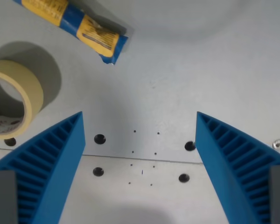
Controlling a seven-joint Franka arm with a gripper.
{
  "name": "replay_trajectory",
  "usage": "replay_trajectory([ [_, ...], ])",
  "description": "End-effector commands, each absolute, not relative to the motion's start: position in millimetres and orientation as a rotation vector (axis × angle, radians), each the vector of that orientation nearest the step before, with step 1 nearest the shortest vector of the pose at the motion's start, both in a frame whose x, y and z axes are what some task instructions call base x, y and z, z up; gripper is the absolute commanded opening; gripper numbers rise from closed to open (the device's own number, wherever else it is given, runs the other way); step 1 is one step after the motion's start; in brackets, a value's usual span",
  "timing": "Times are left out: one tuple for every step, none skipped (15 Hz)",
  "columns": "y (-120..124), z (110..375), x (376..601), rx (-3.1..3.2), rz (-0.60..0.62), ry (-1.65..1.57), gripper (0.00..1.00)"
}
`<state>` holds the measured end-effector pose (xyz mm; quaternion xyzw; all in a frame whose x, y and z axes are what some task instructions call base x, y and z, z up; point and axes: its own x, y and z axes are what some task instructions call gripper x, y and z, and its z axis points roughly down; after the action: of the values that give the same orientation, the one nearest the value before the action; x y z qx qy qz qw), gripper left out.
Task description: Move above the blue bag
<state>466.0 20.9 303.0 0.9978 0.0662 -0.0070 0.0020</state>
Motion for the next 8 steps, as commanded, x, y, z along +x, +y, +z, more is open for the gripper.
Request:
replay_trajectory([
  [26,294,469,3.108,0.047,0.569,1.00],
  [29,291,470,3.099,0.052,0.618,1.00],
  [31,288,470,3.091,0.056,0.666,1.00],
  [34,284,471,3.081,0.062,0.718,1.00],
  [36,281,472,3.072,0.069,0.770,1.00],
  [39,277,472,3.061,0.071,0.822,1.00],
  [42,273,473,3.050,0.077,0.874,1.00],
  [45,269,474,3.037,0.081,0.925,1.00],
])
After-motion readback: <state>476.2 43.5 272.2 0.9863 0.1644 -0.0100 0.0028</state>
